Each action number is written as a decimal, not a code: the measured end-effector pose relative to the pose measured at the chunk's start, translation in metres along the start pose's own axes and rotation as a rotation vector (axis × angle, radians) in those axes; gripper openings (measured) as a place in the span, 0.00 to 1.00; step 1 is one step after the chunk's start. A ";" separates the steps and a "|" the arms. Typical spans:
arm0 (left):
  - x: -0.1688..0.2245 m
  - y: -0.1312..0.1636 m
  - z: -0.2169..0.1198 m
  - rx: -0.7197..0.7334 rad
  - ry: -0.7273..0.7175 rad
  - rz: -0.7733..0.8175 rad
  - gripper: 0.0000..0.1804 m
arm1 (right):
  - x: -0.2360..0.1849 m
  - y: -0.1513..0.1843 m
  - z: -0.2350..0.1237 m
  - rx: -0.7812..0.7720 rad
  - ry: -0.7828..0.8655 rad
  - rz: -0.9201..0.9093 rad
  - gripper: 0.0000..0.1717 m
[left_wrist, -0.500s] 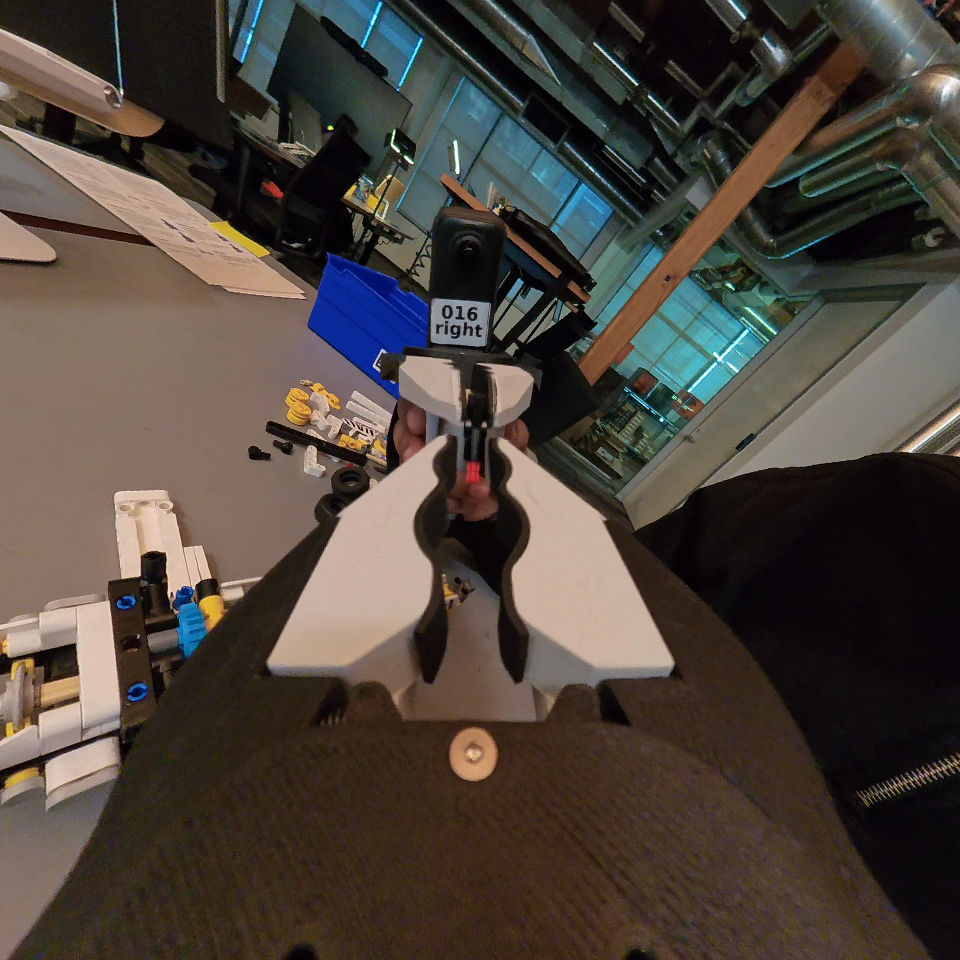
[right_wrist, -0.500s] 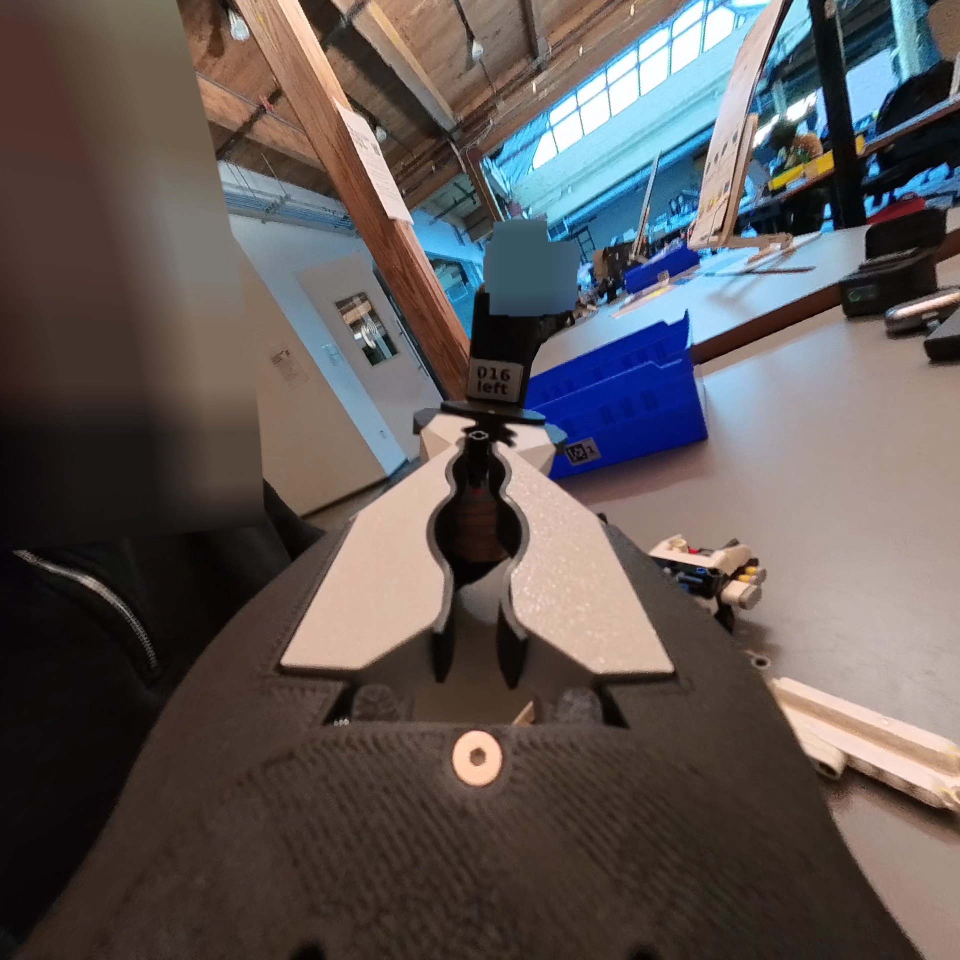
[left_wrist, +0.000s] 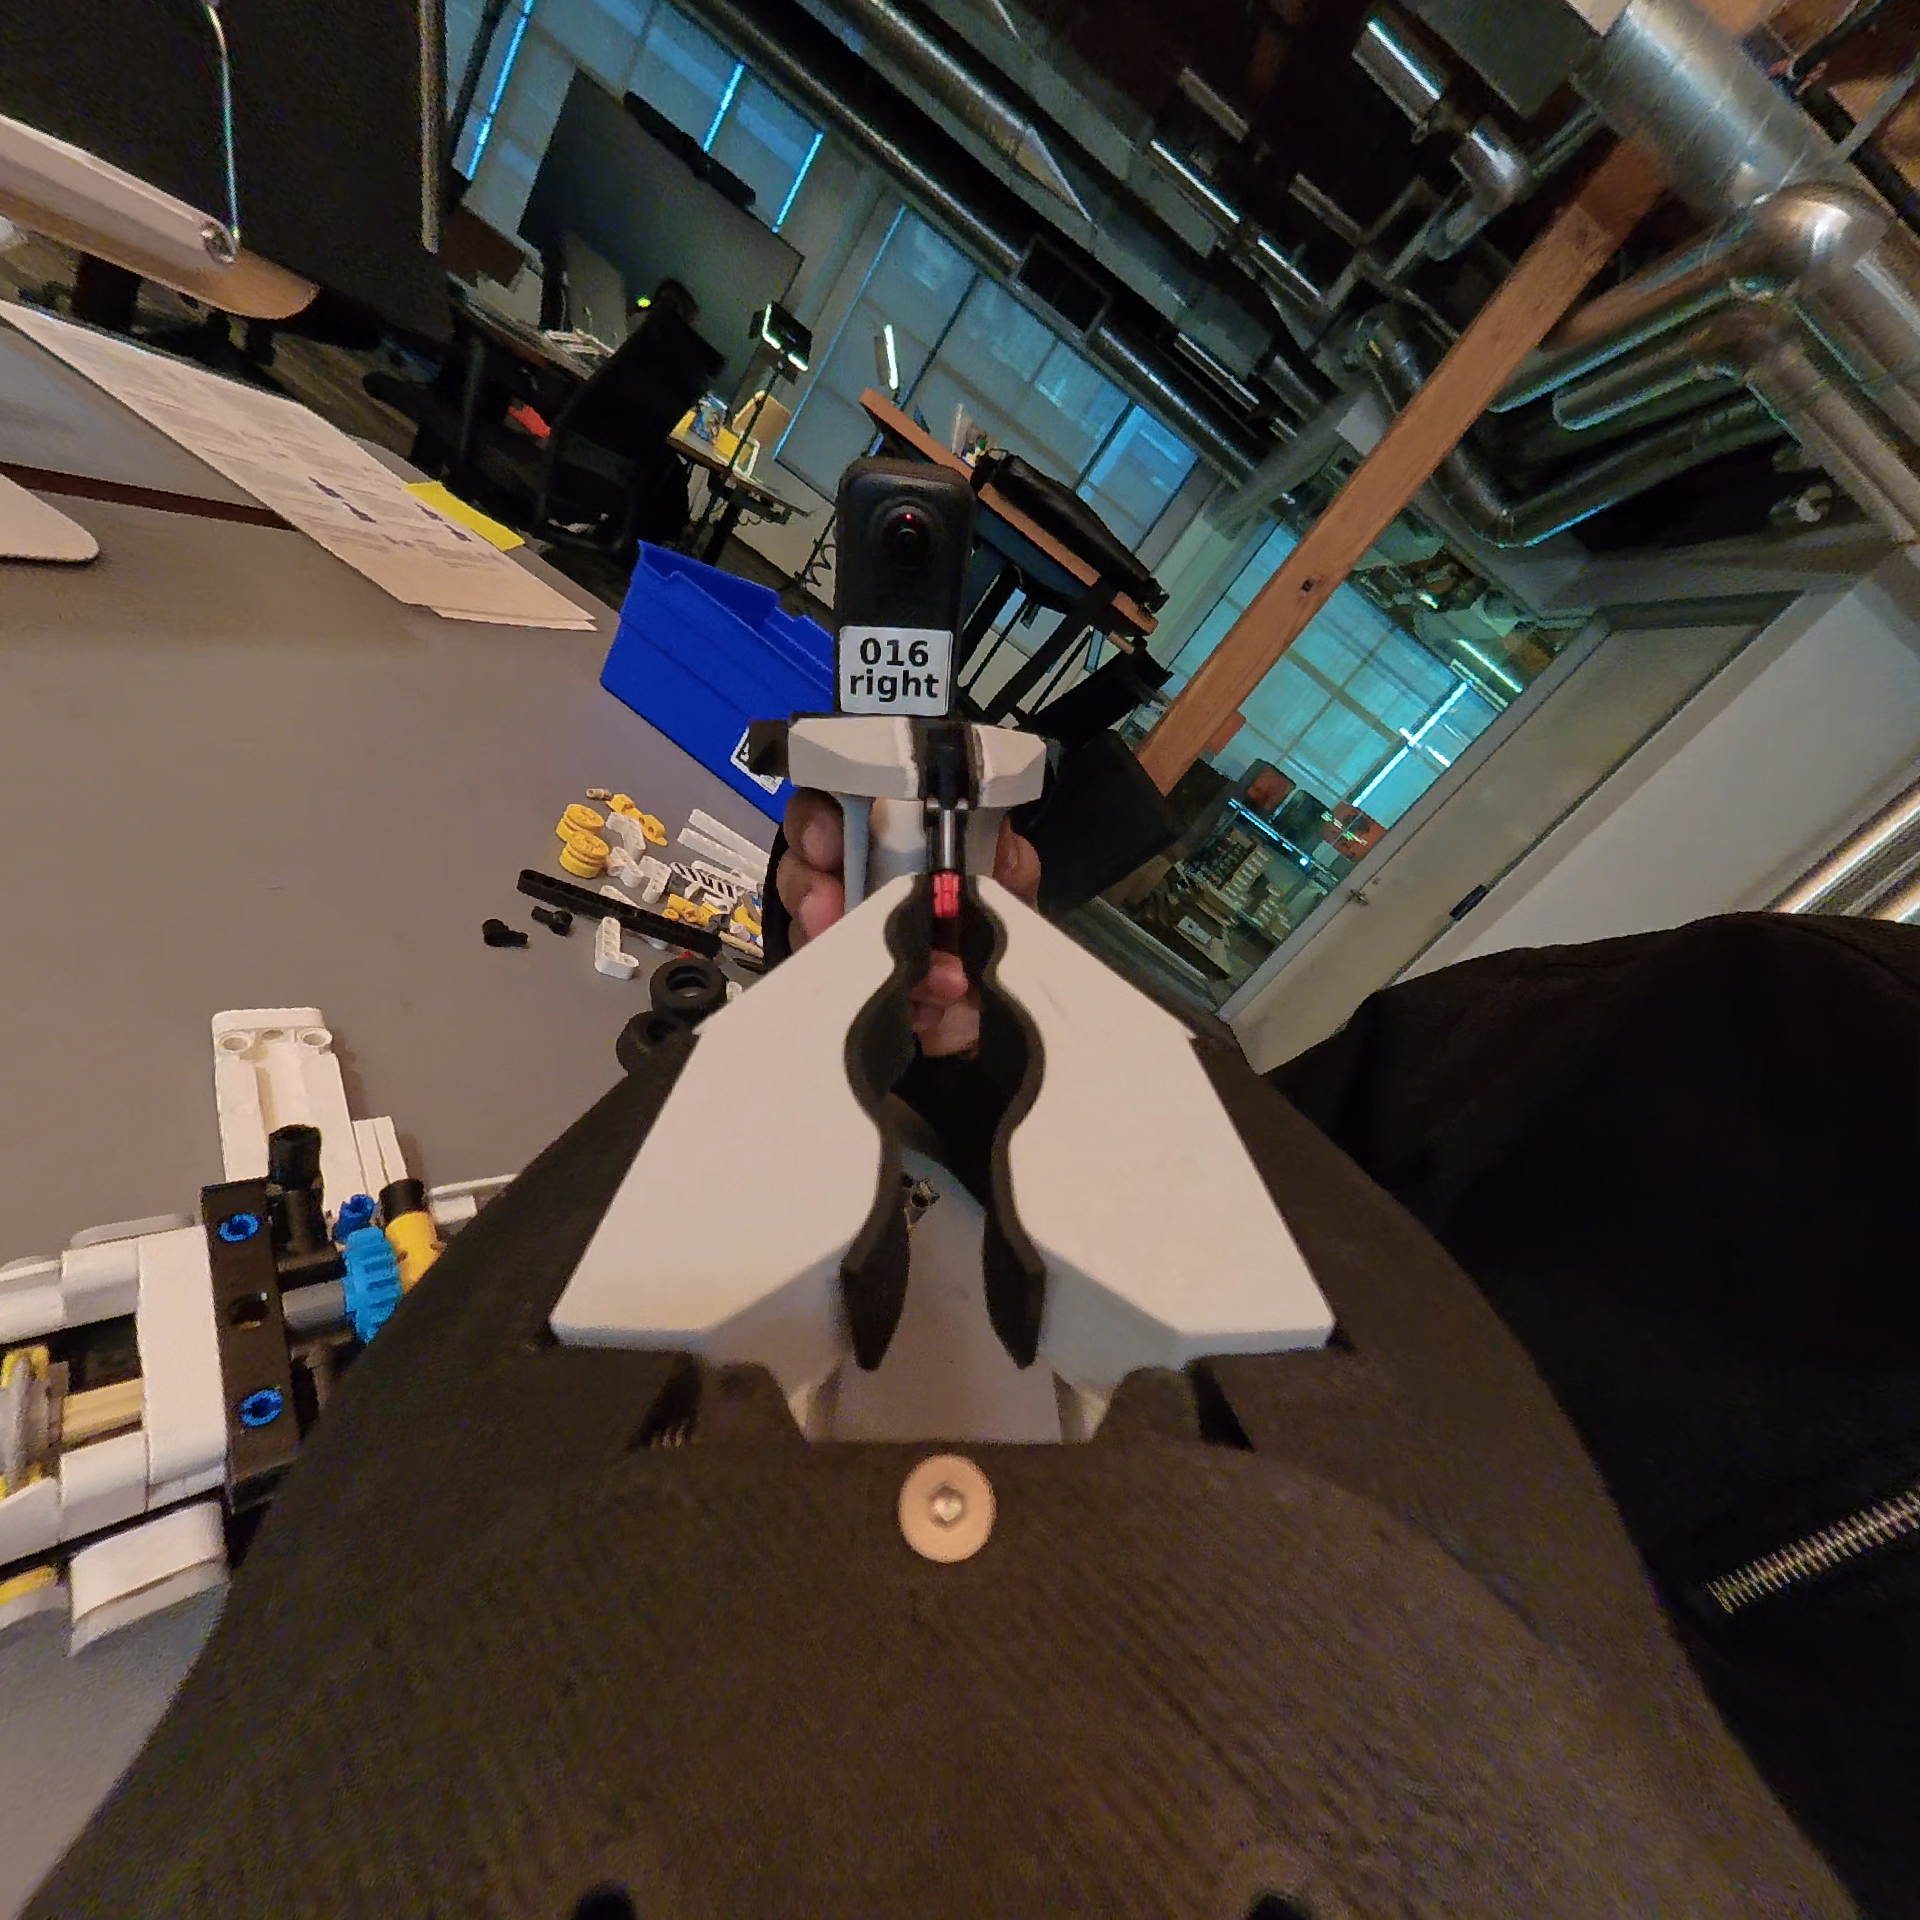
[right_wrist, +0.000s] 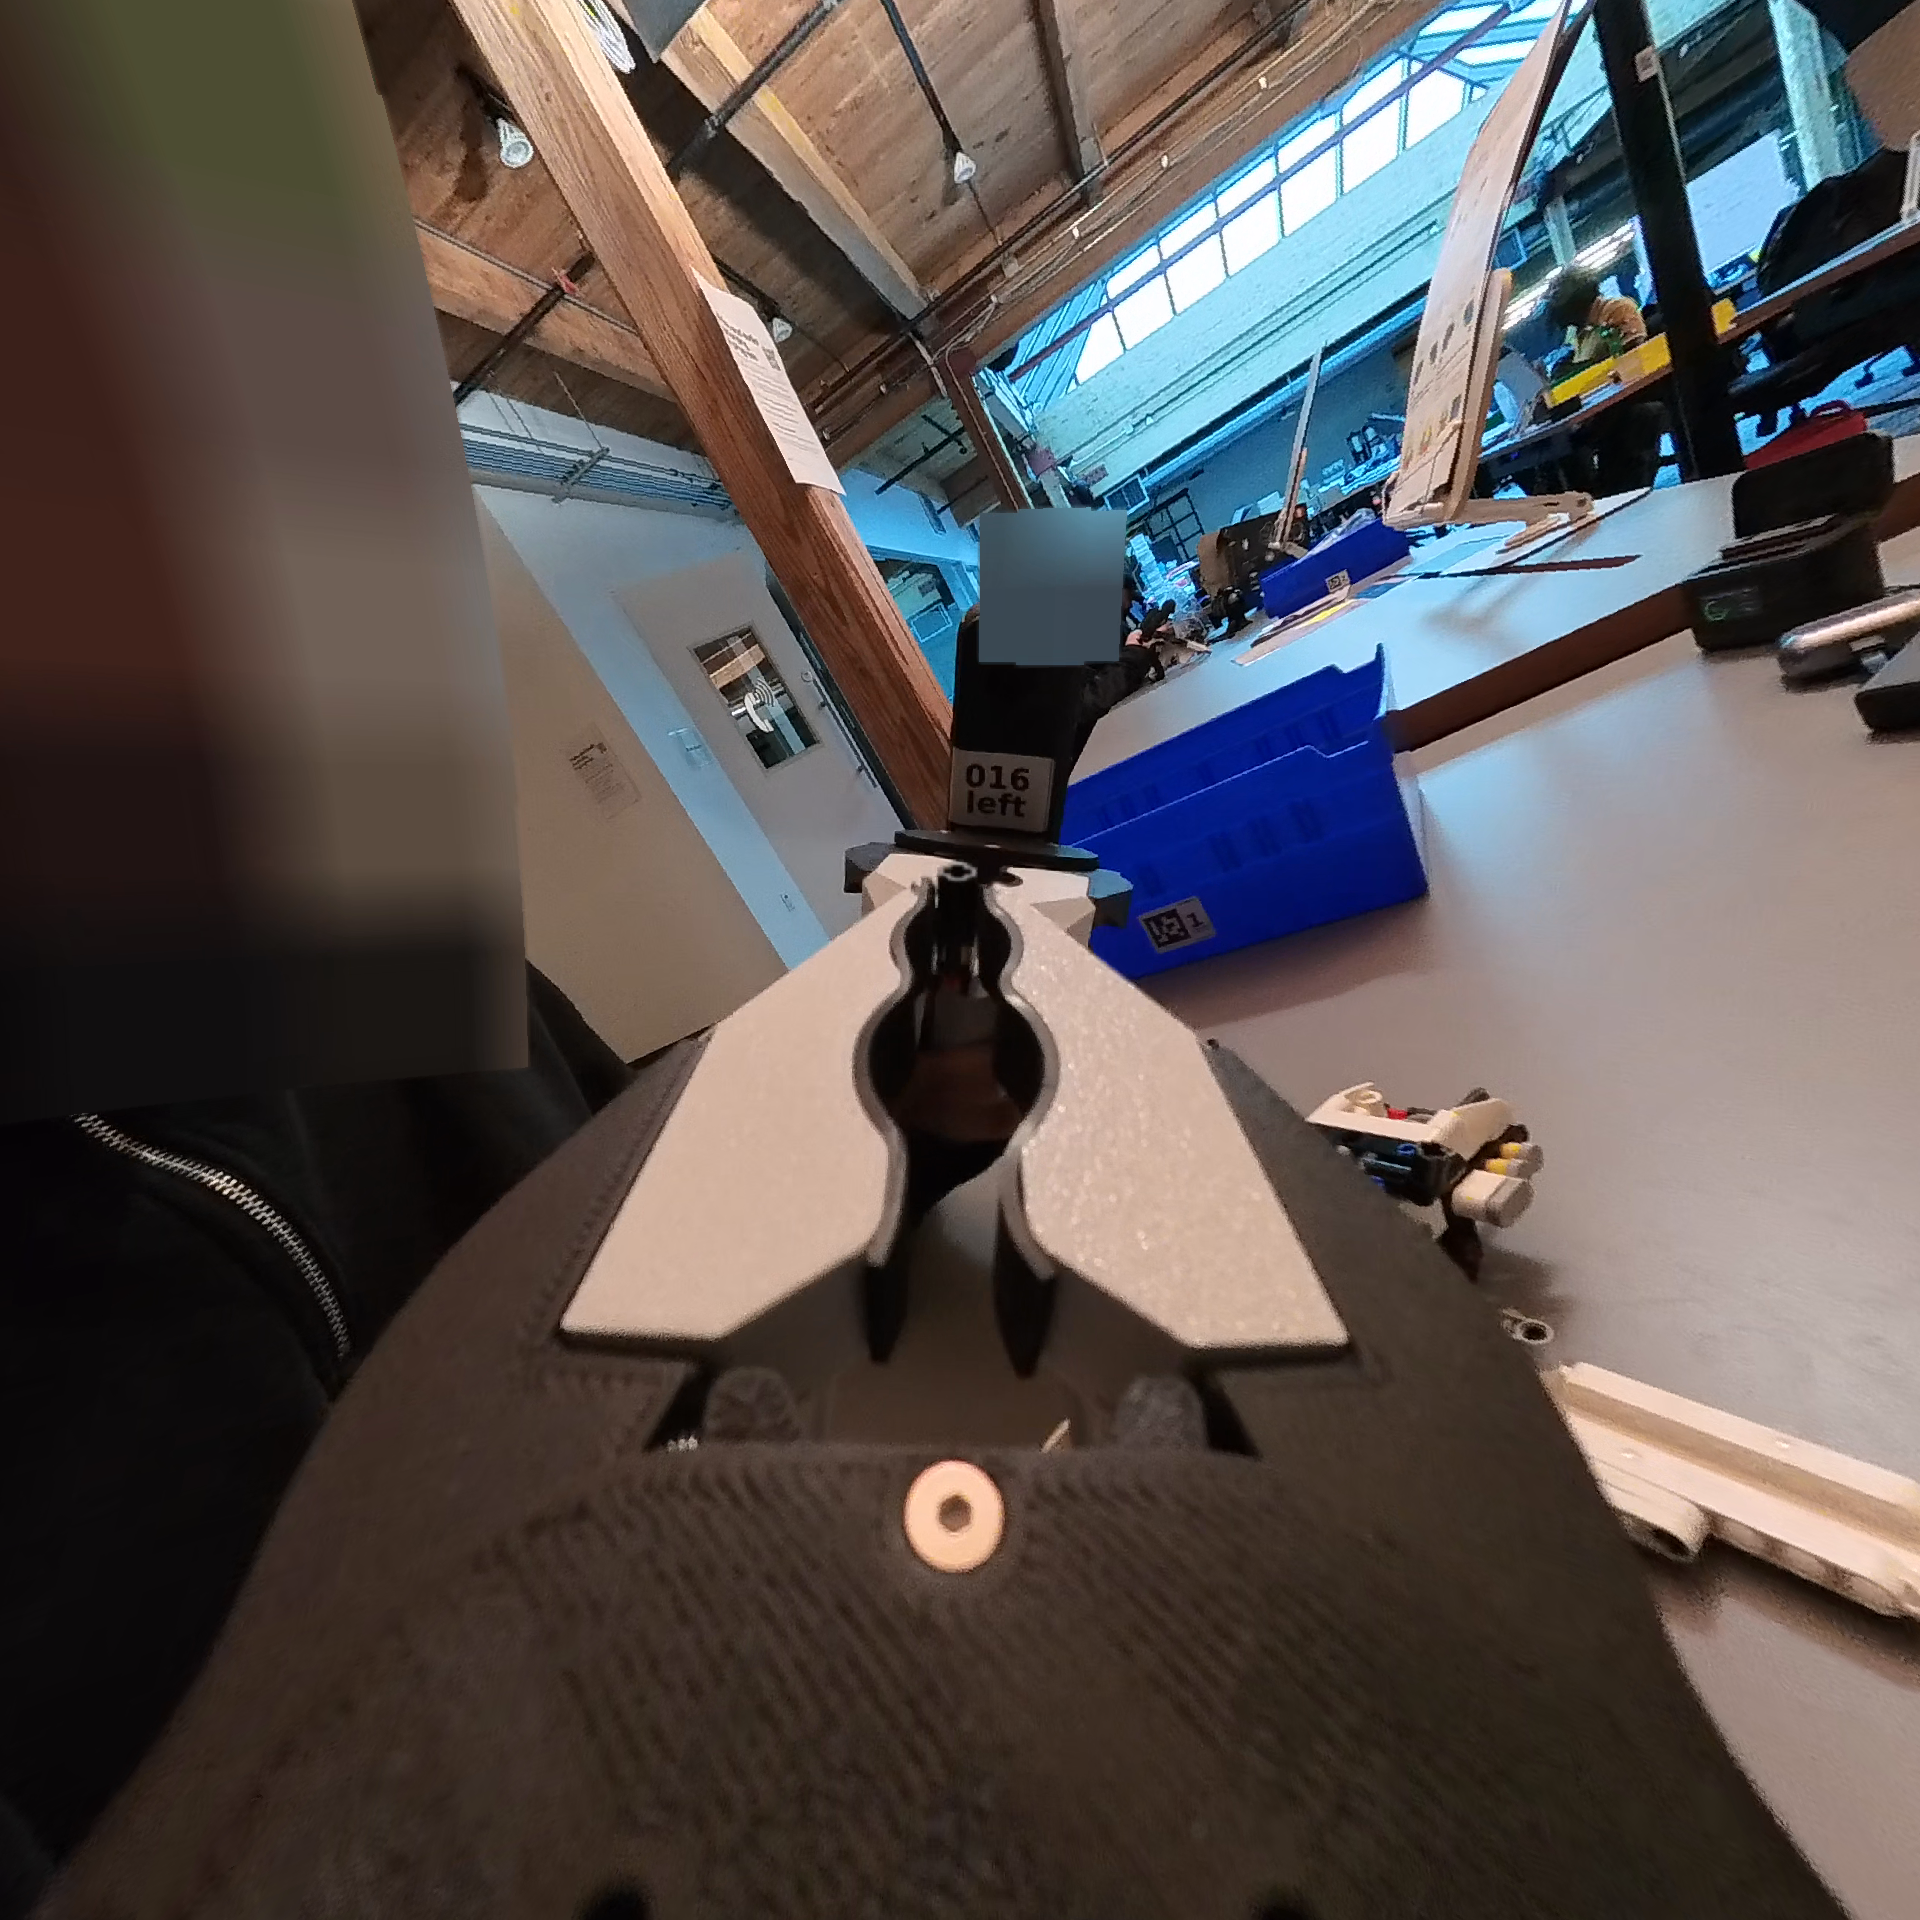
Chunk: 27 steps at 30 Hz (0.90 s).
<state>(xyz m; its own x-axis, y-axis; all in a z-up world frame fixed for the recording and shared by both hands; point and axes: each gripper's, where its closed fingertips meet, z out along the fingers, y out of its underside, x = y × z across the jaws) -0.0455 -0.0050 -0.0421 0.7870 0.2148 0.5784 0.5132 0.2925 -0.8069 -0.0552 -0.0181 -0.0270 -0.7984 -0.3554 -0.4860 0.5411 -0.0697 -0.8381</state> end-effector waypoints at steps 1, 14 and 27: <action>0.000 0.001 0.000 -0.005 -0.002 -0.003 0.00 | 0.000 0.001 0.000 -0.003 0.001 0.001 0.03; -0.004 0.000 -0.001 -0.002 -0.054 0.041 0.00 | 0.003 0.008 0.006 -0.040 0.033 -0.023 0.03; 0.004 -0.006 0.005 0.033 -0.070 0.025 0.02 | -0.005 -0.006 0.005 0.055 0.031 -0.055 0.03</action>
<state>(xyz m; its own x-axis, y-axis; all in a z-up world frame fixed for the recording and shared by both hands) -0.0477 -0.0009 -0.0343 0.7726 0.2868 0.5664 0.4816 0.3166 -0.8172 -0.0537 -0.0205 -0.0183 -0.8346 -0.3206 -0.4479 0.5094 -0.1400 -0.8490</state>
